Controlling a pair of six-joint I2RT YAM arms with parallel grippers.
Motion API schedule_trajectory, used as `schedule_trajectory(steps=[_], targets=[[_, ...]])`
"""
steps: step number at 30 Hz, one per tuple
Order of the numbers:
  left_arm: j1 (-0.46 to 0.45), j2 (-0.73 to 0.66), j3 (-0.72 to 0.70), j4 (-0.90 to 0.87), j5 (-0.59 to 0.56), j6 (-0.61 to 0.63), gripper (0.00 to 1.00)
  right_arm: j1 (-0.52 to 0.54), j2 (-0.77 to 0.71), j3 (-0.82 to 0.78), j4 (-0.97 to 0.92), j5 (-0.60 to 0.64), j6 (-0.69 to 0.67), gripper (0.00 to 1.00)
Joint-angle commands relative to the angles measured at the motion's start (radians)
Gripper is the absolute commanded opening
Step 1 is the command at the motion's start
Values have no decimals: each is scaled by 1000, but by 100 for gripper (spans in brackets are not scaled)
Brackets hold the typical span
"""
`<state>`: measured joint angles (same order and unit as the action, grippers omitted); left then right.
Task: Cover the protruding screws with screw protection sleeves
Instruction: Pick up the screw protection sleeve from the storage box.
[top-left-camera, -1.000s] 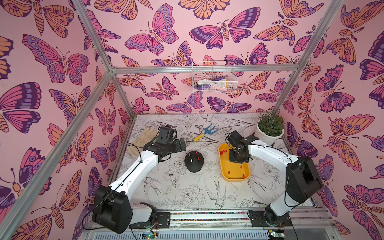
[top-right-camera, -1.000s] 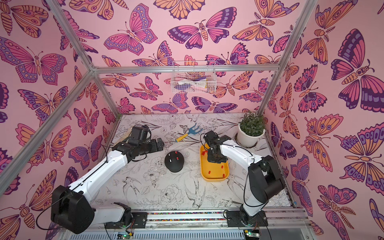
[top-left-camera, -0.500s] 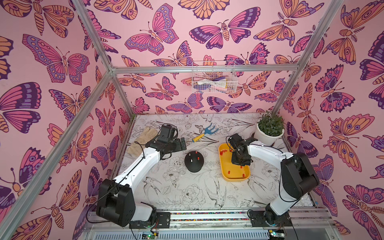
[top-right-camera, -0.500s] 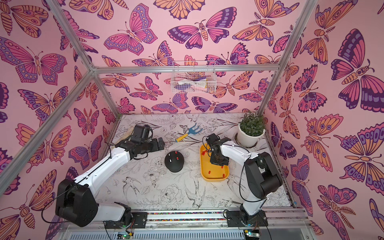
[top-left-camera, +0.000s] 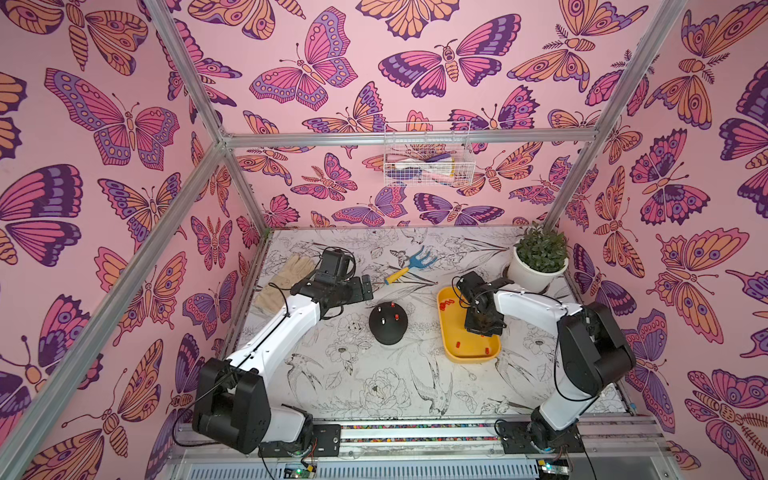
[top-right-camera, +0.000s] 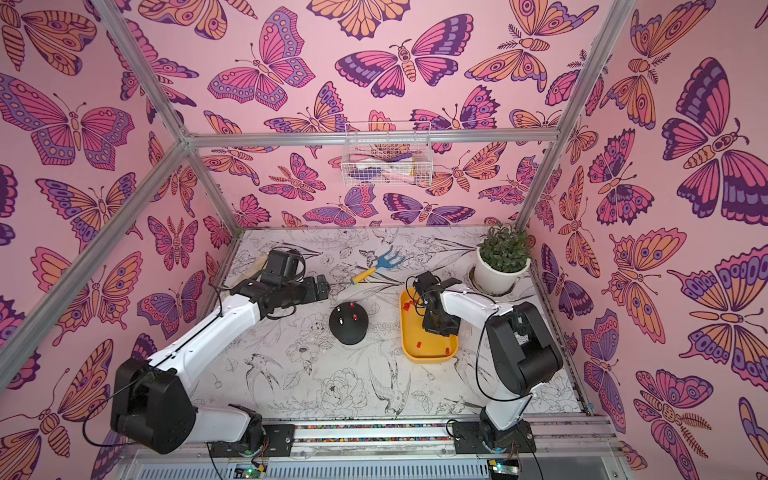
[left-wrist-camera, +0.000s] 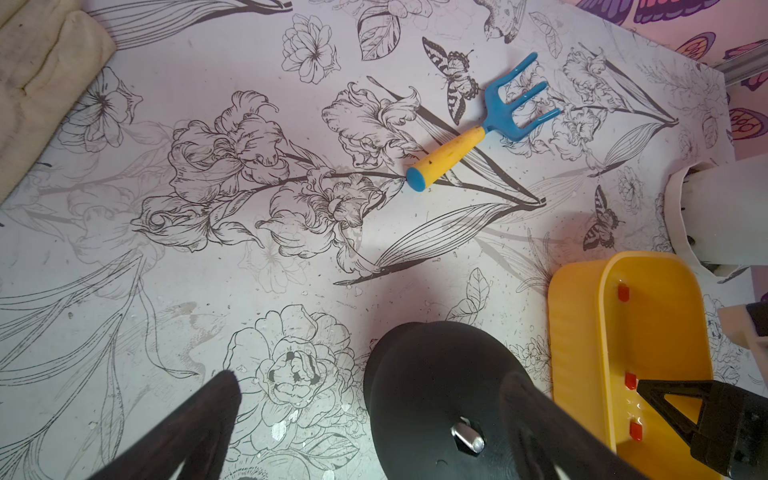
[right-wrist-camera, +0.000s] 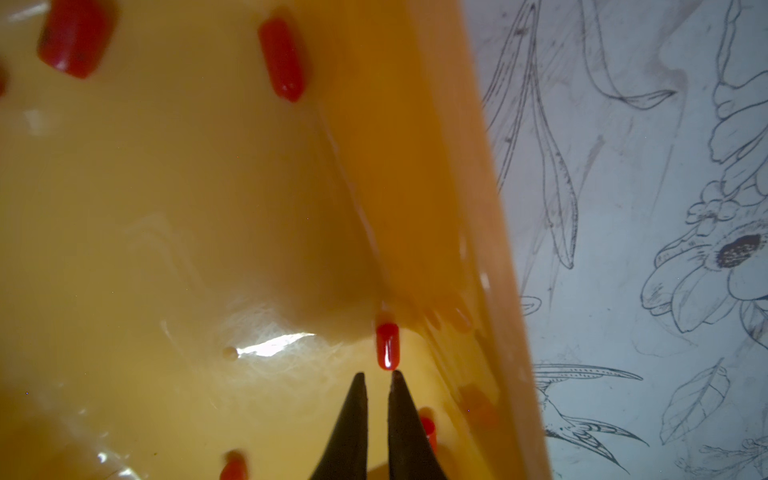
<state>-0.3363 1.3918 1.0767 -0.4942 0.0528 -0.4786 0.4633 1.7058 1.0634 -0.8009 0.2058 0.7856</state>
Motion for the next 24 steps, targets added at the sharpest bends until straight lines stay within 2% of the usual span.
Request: schedule_trajectory(steps=[1,24], targets=[[8,-11,3,5,11,11,100,-9,6,-7,-22,24,14,16],[8,-3,8,5,24,3,100,-27,14,-38,10,11,7,18]])
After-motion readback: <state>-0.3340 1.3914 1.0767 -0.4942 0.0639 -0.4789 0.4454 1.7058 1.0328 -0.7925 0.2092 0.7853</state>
